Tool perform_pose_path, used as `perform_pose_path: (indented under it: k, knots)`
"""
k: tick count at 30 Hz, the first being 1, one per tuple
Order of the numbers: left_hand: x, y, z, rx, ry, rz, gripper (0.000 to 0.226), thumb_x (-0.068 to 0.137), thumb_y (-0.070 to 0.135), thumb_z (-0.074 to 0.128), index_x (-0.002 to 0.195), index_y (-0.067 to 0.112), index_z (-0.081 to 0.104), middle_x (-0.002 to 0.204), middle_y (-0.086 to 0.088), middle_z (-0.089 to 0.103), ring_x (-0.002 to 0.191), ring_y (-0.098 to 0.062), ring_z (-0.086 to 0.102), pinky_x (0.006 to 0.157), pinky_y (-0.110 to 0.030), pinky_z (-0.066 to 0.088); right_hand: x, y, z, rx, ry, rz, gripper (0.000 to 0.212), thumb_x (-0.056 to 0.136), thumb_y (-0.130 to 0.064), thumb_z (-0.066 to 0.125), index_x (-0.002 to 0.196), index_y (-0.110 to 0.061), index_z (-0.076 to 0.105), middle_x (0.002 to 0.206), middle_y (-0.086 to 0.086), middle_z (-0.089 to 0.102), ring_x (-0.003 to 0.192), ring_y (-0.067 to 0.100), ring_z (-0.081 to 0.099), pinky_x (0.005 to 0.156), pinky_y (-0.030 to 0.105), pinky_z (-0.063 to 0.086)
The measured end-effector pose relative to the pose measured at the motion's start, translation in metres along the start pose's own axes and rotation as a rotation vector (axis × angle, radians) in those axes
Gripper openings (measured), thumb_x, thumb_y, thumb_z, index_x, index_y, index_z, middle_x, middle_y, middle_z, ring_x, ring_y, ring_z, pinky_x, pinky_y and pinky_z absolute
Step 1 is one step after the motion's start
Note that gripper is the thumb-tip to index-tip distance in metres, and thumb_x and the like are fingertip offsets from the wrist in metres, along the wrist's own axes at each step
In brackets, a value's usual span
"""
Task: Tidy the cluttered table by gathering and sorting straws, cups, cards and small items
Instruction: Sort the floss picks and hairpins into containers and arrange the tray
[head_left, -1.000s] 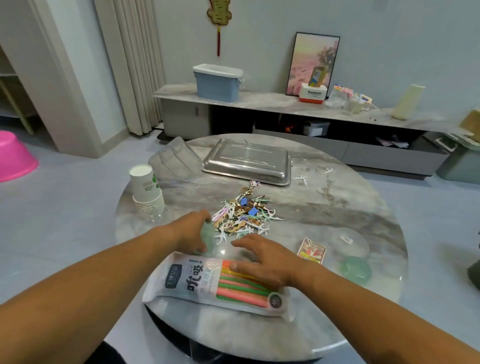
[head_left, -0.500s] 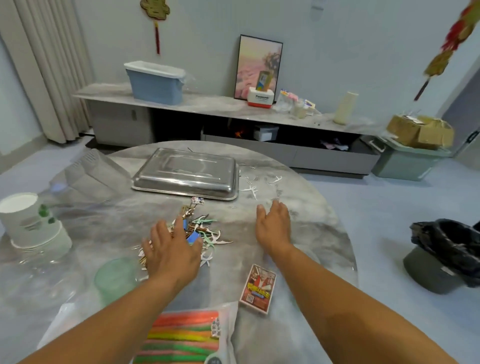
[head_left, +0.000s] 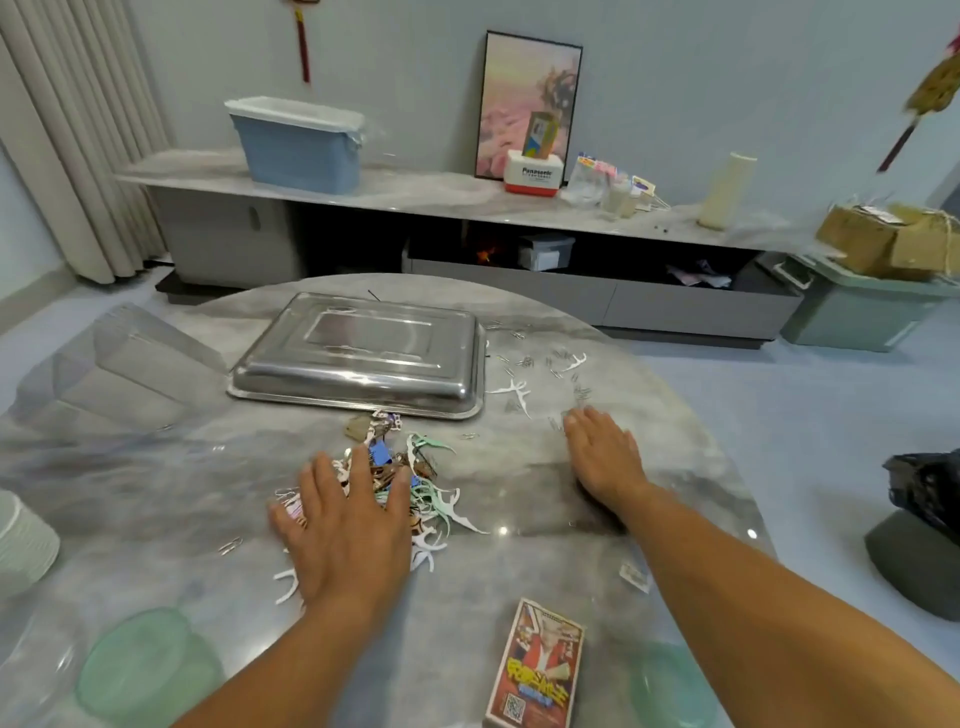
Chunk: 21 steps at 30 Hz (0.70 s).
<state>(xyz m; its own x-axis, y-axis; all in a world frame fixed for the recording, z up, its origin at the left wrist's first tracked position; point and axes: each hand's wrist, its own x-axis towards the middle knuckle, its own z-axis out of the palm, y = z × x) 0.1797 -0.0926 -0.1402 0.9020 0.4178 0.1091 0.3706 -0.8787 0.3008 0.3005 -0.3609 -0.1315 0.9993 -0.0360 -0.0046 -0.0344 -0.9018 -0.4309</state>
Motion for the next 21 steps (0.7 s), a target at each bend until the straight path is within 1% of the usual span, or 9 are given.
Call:
perform_pose_path:
  k: [1,5,8,10,12,14,16,19,21]
  knots:
    - [0.002,0.002,0.001,-0.008,-0.001,0.000,0.087,0.086,0.067,-0.011,0.157,0.032,0.025,0.161,-0.009,0.024,0.151,-0.025,0.015,0.118,-0.059,0.011,-0.002,-0.008,0.003,0.026,-0.012,-0.045,0.039,0.109,-0.034,0.023,0.125,-0.023,0.056,0.140,0.003,0.050,0.138,0.026,0.038,0.116,0.050,0.022]
    - [0.007,0.005,0.002,-0.074,-0.023,0.010,0.070,0.098,0.066,0.011,0.159,0.033,0.020,0.163,-0.009,0.024,0.152,-0.024,0.014,0.121,-0.057,0.007,-0.025,-0.052,0.020,0.059,-0.085,-0.121,0.046,0.111,-0.035,0.023,0.145,-0.018,0.048,0.159,0.007,0.036,0.150,0.022,0.024,0.120,0.041,0.012]
    - [0.008,-0.001,-0.004,-0.246,0.028,-0.002,0.063,0.102,0.060,0.024,0.158,0.033,0.023,0.162,-0.011,0.028,0.152,-0.027,0.017,0.122,-0.054,0.007,-0.050,-0.086,0.036,0.127,-0.178,-0.209,0.049,0.111,-0.037,0.021,0.151,-0.018,0.042,0.162,0.004,0.034,0.150,0.019,0.024,0.123,0.039,0.010]
    - [0.008,-0.007,-0.011,-0.286,0.103,-0.008,0.060,0.103,0.056,0.028,0.154,0.025,0.034,0.160,-0.012,0.034,0.151,-0.029,0.023,0.124,-0.052,0.008,-0.064,-0.098,0.039,0.265,-0.054,-0.163,0.043,0.109,-0.036,0.024,0.130,-0.023,0.058,0.142,0.003,0.055,0.133,0.020,0.044,0.121,0.043,0.023]
    - [0.008,-0.015,-0.016,-0.235,0.152,-0.031,0.059,0.103,0.054,0.029,0.151,0.022,0.040,0.158,-0.011,0.038,0.149,-0.028,0.026,0.123,-0.052,0.006,-0.070,-0.099,0.036,0.271,0.250,0.001,0.038,0.107,-0.035,0.026,0.104,-0.021,0.060,0.118,0.002,0.063,0.112,0.021,0.053,0.110,0.047,0.035]
    - [0.005,-0.024,-0.016,-0.219,0.098,-0.099,0.061,0.103,0.055,0.028,0.153,0.022,0.037,0.159,-0.013,0.034,0.150,-0.029,0.023,0.123,-0.054,0.005,-0.075,-0.091,0.033,0.195,0.338,0.257,0.049,0.107,-0.042,0.023,0.128,-0.015,0.057,0.138,0.005,0.057,0.130,0.023,0.047,0.116,0.047,0.029]
    - [-0.001,-0.027,-0.014,-0.217,0.011,-0.145,0.067,0.101,0.060,0.021,0.157,0.024,0.029,0.162,-0.014,0.027,0.153,-0.030,0.015,0.125,-0.052,0.003,-0.078,-0.083,0.034,0.184,0.276,0.422,0.060,0.107,-0.048,0.021,0.150,-0.011,0.042,0.156,0.007,0.041,0.146,0.026,0.032,0.123,0.047,0.018]
    - [-0.002,-0.014,-0.008,-0.268,-0.047,-0.051,0.073,0.098,0.067,0.011,0.160,0.028,0.020,0.167,-0.011,0.016,0.156,-0.027,0.006,0.126,-0.046,0.000,-0.079,-0.089,0.041,0.194,0.201,0.288,0.062,0.107,-0.049,0.020,0.154,-0.012,0.036,0.162,0.005,0.034,0.150,0.022,0.024,0.125,0.044,0.012]
    - [0.003,-0.003,-0.007,-0.350,-0.070,-0.014,0.071,0.099,0.067,0.015,0.160,0.030,0.020,0.168,-0.009,0.015,0.156,-0.025,0.007,0.127,-0.044,0.001,-0.076,-0.102,0.049,0.331,0.116,0.132,0.058,0.108,-0.049,0.022,0.154,-0.018,0.038,0.162,0.000,0.034,0.149,0.015,0.026,0.125,0.038,0.013]
